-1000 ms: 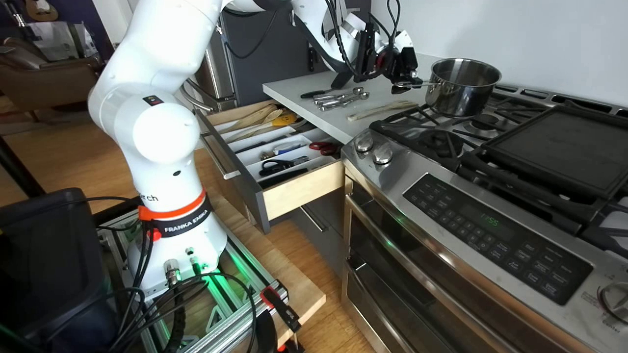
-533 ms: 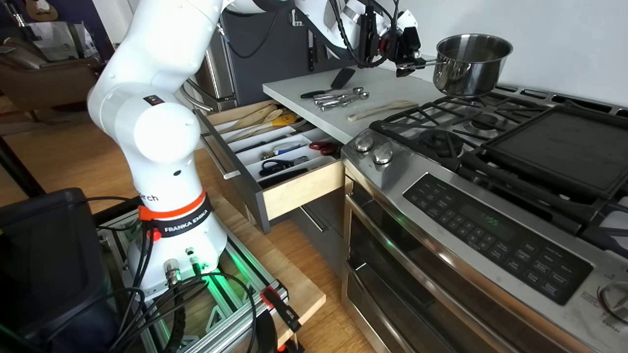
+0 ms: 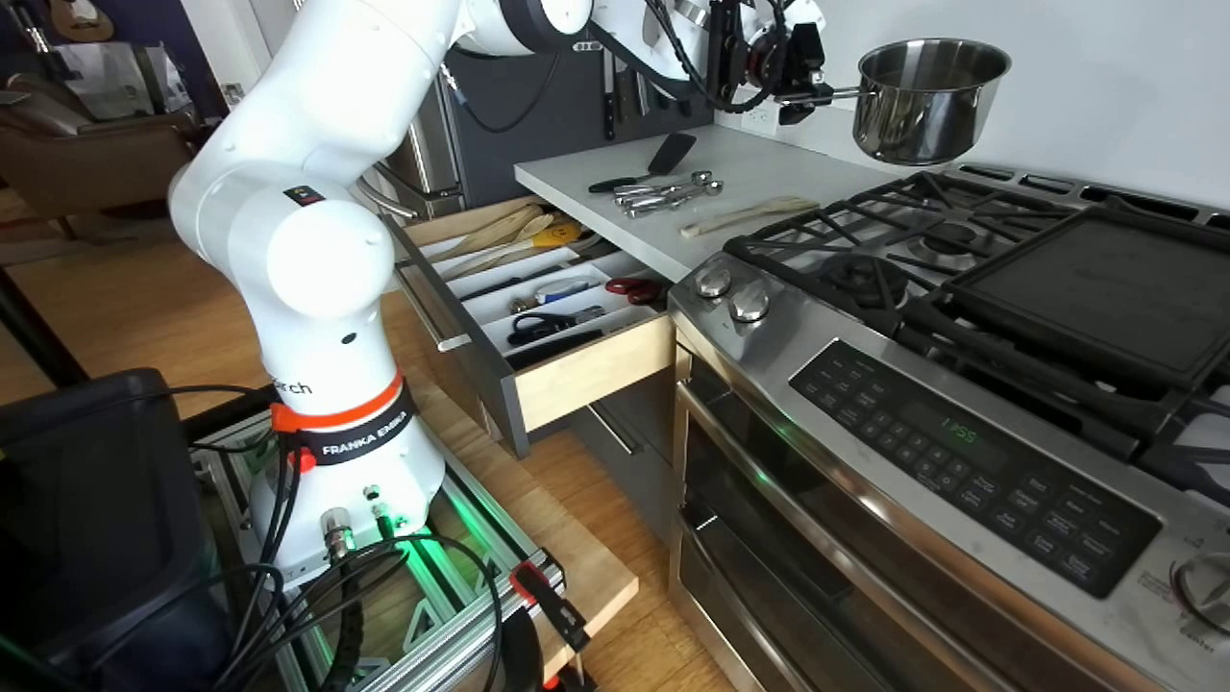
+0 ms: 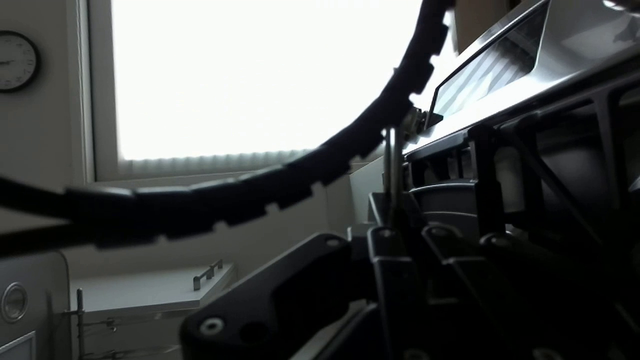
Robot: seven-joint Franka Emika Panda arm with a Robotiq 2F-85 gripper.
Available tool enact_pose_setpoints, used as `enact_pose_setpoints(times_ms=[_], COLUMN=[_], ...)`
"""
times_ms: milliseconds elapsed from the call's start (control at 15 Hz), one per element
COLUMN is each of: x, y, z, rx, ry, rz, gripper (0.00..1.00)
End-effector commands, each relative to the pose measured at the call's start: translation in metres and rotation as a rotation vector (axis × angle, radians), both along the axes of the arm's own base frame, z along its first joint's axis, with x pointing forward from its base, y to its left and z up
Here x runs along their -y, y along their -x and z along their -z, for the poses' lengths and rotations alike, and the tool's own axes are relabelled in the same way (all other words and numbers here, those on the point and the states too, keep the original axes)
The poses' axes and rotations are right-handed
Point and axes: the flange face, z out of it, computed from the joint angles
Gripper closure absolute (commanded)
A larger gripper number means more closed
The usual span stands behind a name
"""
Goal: Pick up the silver pot and put it on the top left cooker on the stove hob
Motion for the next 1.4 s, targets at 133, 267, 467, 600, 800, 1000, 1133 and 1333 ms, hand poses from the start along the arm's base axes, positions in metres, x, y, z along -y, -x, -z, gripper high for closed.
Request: enact_pose_setpoints(times_ms=[133, 267, 467, 600, 800, 1000, 1133, 1333], x=[0.000, 0.001, 0.010, 0.019, 0.029, 0.037, 0.042, 0.047], y=[-0.003, -0.005, -0.015, -0.021, -0.027, -0.034, -0.041, -0.045], z=[0.001, 0.004, 0.008, 0.004, 0.000, 0.004, 0.013, 0.031], rx=[0.000, -0.010, -0.025, -0.018, -0.051, -0.117, -0.154, -0.184], ry=[0.000, 0.008, 0.042, 0.059, 0.086, 0.105, 0.125, 0.119], rz=[0.006, 0.020, 0.055, 0.069, 0.089, 0.080, 0.053, 0.038], gripper=[0.94, 0.98, 0.98, 0.98, 0.98, 0.98, 0.98, 0.98])
